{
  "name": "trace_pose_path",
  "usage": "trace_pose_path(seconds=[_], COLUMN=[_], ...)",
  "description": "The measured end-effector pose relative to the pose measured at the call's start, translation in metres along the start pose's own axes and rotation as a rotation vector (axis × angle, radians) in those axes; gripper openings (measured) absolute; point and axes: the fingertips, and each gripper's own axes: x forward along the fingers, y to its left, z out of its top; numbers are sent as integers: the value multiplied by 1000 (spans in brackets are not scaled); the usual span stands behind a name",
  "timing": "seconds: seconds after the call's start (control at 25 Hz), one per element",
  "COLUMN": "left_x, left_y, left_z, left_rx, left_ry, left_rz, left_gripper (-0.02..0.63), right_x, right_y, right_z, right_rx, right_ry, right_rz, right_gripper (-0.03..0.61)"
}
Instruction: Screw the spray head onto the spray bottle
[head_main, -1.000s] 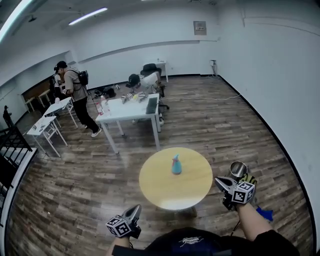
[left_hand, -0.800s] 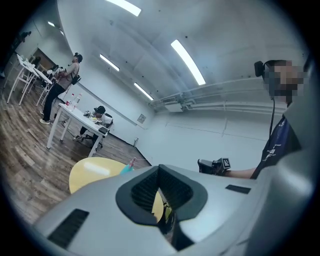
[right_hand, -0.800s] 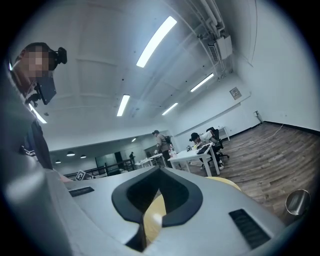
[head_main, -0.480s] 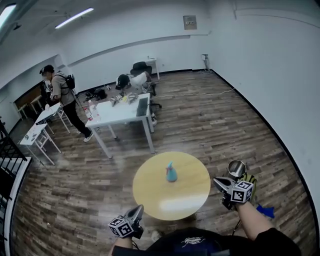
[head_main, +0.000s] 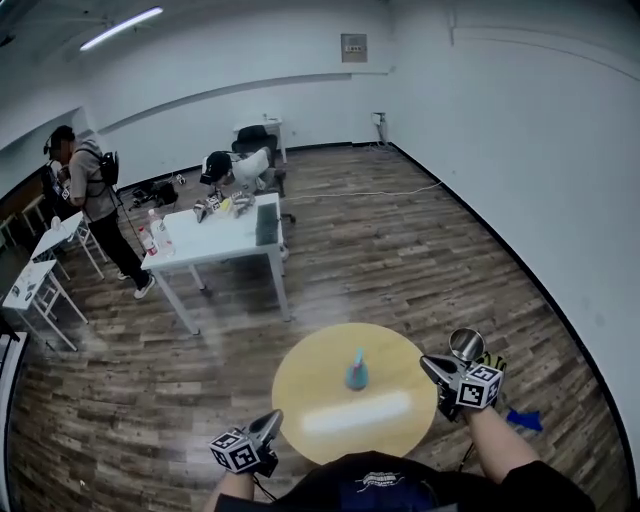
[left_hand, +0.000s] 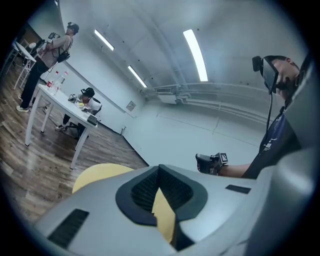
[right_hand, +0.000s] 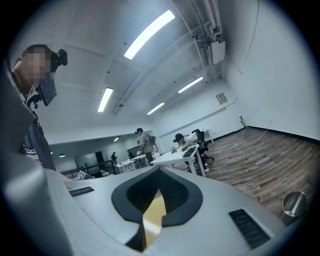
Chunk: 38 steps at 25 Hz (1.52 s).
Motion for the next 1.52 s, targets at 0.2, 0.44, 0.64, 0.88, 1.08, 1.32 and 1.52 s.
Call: trace_pose_path(seconds=[0.2, 0.44, 0.64, 0.88, 1.08, 1.32, 1.52], left_x=[1, 28, 74, 122, 158, 204, 260], left_y=[63, 71, 52, 36, 56, 98, 120], left_z=[29, 25, 9, -9, -22, -49, -88], left_rx=[-19, -33, -7, 1, 48, 171, 286], left_ry=[13, 25, 15, 2, 59, 255, 406], left_rz=[1, 27, 82, 155, 205, 186, 111], left_gripper=[9, 9, 11, 11, 12, 23, 255], right_x=[59, 82, 86, 103, 115, 128, 131], right_y=[5, -28, -84, -149, -175, -180, -186], right_z=[-5, -2, 2, -6, -25, -56, -83], right_rx=[12, 15, 34, 63, 68, 82, 94], right_ry=[23, 44, 54, 73, 91, 100, 111], right_rz=[-14, 20, 80, 139, 139, 111, 86], right_gripper=[11, 11, 11, 11, 14, 23, 23])
